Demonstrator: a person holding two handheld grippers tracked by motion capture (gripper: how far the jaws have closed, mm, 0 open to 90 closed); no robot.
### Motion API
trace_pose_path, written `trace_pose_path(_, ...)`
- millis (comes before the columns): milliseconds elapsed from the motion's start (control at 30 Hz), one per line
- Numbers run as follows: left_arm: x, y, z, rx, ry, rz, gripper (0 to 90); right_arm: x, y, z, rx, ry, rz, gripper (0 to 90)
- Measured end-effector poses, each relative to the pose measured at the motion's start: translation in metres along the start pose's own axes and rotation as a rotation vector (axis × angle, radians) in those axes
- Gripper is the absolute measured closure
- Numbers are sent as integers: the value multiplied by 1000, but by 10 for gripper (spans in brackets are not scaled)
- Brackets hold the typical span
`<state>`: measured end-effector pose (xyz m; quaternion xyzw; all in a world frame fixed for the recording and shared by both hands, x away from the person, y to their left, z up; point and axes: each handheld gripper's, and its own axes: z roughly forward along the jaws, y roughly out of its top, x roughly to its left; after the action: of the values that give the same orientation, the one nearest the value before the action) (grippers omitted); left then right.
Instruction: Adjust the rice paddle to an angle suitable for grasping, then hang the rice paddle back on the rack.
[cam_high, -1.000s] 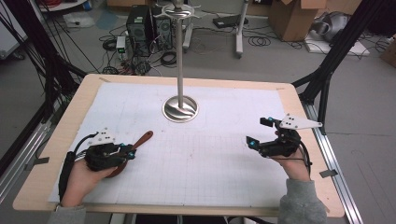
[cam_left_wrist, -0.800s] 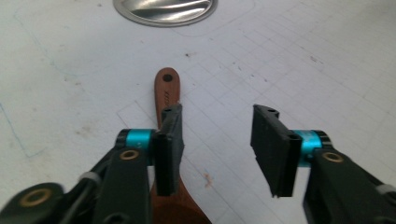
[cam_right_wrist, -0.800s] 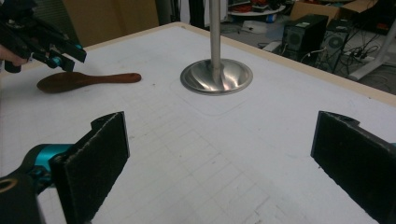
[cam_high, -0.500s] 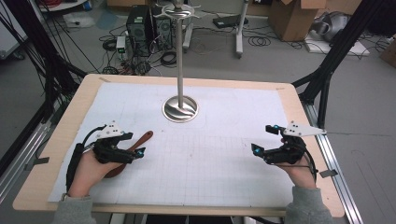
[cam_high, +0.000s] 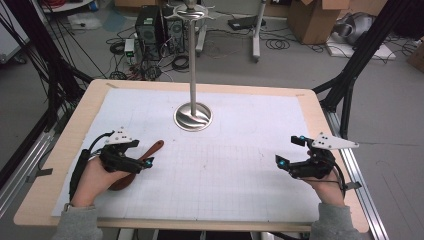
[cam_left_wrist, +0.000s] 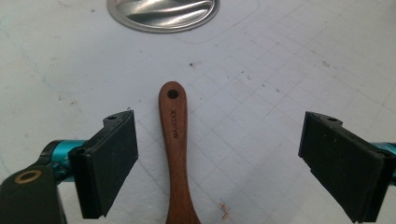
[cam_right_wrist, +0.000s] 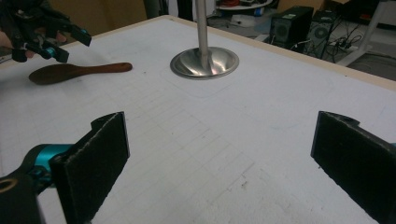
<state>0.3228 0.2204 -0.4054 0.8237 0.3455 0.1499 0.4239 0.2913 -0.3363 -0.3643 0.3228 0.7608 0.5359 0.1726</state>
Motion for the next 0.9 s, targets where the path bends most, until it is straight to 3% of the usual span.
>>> trace_pose_path(267, 1, -1, 8, 21, -13, 5, 123, -1, -1, -2, 0, -4, 0, 29)
trace_pose_path(367, 6, -1, 10, 33, 32, 5, 101, -2, -2, -4, -1, -8, 1, 29)
trace_pose_path(433, 9, -2, 11, 51, 46, -20, 99, -3, -4, -4, 1, -11, 7, 29)
trace_pose_path(600, 12, -3, 14, 86, 38, -27, 131, -3, -6, -8, 6, -17, 9, 29)
trace_pose_path(733, 15, -2, 19, 121, 43, 9, 175, -4, -7, -12, -2, -22, 12, 29)
trace_pose_path(800, 16, -1, 22, 145, 44, 4, 182, -4, -7, -13, -1, -25, 13, 29)
trace_pose_path(900, 15, -1, 24, 165, 19, 8, 199, -4, -7, -15, -4, -26, 15, 29)
